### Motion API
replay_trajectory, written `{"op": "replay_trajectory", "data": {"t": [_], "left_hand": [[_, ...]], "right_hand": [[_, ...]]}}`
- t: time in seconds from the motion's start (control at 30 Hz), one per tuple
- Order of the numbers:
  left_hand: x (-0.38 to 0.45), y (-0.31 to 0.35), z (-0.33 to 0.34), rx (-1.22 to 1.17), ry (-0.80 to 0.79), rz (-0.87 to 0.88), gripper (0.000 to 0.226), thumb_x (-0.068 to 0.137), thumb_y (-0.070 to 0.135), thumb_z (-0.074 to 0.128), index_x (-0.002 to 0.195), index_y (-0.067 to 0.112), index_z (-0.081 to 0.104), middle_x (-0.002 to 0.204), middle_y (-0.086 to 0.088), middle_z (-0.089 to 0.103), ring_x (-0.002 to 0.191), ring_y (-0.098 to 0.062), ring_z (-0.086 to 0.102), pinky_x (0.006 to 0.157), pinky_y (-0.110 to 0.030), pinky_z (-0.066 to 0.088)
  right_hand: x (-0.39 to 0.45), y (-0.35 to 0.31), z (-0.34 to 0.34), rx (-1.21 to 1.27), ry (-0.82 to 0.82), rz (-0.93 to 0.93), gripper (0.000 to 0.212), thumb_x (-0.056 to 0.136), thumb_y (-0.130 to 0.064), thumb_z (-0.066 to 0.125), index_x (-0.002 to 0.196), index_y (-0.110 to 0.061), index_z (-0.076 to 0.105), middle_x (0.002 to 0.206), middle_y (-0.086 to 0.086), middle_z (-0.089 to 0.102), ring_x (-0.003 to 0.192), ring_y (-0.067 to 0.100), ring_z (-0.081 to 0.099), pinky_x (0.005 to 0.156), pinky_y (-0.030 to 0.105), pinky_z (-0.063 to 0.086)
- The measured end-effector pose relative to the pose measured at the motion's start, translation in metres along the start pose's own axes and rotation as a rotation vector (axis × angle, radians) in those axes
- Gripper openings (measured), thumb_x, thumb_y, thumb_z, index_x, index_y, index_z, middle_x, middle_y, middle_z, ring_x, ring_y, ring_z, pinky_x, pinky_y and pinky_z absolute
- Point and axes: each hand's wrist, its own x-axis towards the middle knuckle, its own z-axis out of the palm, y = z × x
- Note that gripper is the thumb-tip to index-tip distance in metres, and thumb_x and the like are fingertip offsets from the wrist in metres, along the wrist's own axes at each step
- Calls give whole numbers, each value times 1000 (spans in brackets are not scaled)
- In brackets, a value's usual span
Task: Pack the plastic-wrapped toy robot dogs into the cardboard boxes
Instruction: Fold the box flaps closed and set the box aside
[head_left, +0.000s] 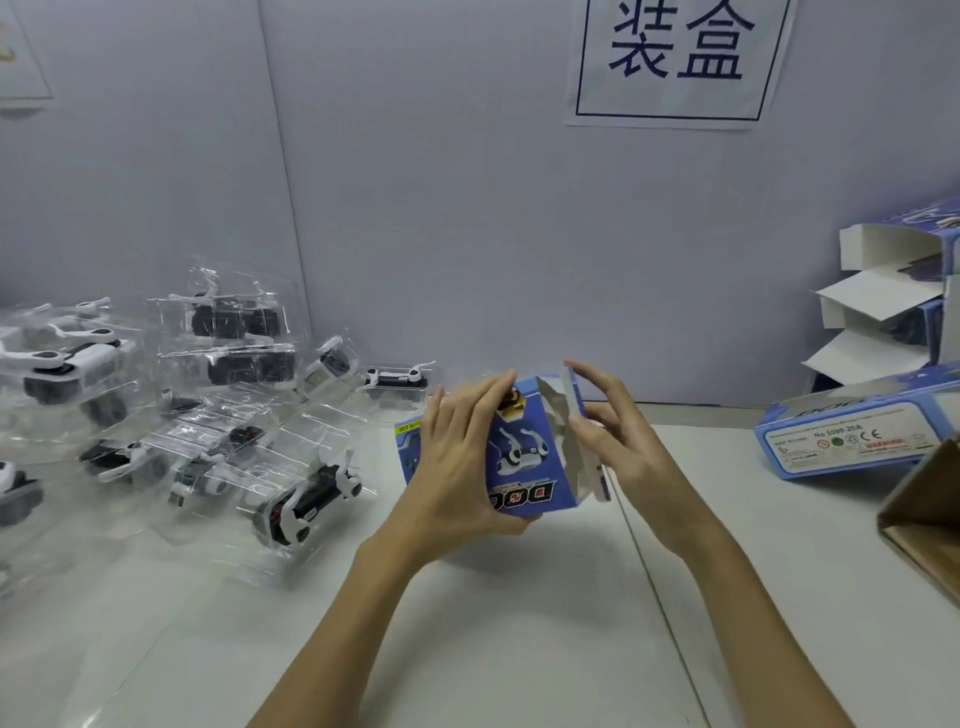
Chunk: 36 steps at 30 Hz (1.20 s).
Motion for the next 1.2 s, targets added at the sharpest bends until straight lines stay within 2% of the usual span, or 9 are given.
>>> {"op": "replay_trajectory", "data": {"t": [0.07,0.17,0.4,0.53,0.63,0.77,0.97,1.1,1.2], "left_hand": [[0,-1,2,-1,-5,16,131,58,54,94,162,15,25,155,4,37,148,-16,34,126,-59,14],[-1,0,5,-5,19,18,131,58,55,93,162,14,25,155,5,36,148,-14,33,127,-55,13],[-1,5,6,-9,14,-6,128,61,51,93,162,13,25,155,1,37,148,-17,32,129,-54,9],[-2,6,8,29,24,4,127,61,52,92,162,12,25,155,0,37,148,-20,33,128,-56,12],[-2,9,12,65,51,-5,124,65,56,91,161,13,26,155,-1,38,147,-21,36,125,-57,18],[-2,8,12,78,52,2,123,67,57,86,163,13,23,155,-1,37,147,-22,34,123,-57,21],[0,6,10,84,28,22,126,65,53,87,164,12,21,156,-1,37,149,-23,33,124,-59,19],[1,4,6,16,30,-9,127,66,50,89,165,13,20,158,2,36,151,-19,30,125,-58,16],[3,2,1,-42,24,-58,128,65,47,92,165,15,19,160,5,34,153,-16,27,126,-58,14]], "right_hand": [[1,1,7,7,24,-17,49,98,-40,56,146,-46,48,126,-6,67,119,17,68,75,34,65],[3,8,22,-12,82,-29,52,97,-39,55,148,-48,46,134,2,62,120,17,67,74,34,65],[3,18,25,-158,119,-105,56,100,-41,51,155,-43,41,134,0,63,117,18,69,79,38,66],[4,19,25,-121,128,-104,53,99,-40,53,151,-44,45,133,-1,64,118,19,68,80,39,66],[3,17,29,-49,64,-71,48,103,-41,44,149,-53,42,142,-3,54,127,17,63,83,31,63],[2,14,33,-124,-8,-50,49,104,-52,29,151,-66,28,162,-7,30,141,17,50,97,43,60],[3,16,35,-336,41,-78,47,107,-51,25,147,-74,16,153,-5,34,137,19,51,107,48,52],[3,19,25,-23,-3,-16,54,108,-36,43,157,-50,29,149,-7,43,134,14,57,92,33,61],[3,17,20,-51,17,-57,54,101,-35,55,152,-44,45,145,-6,56,130,14,60,83,30,63]]}}
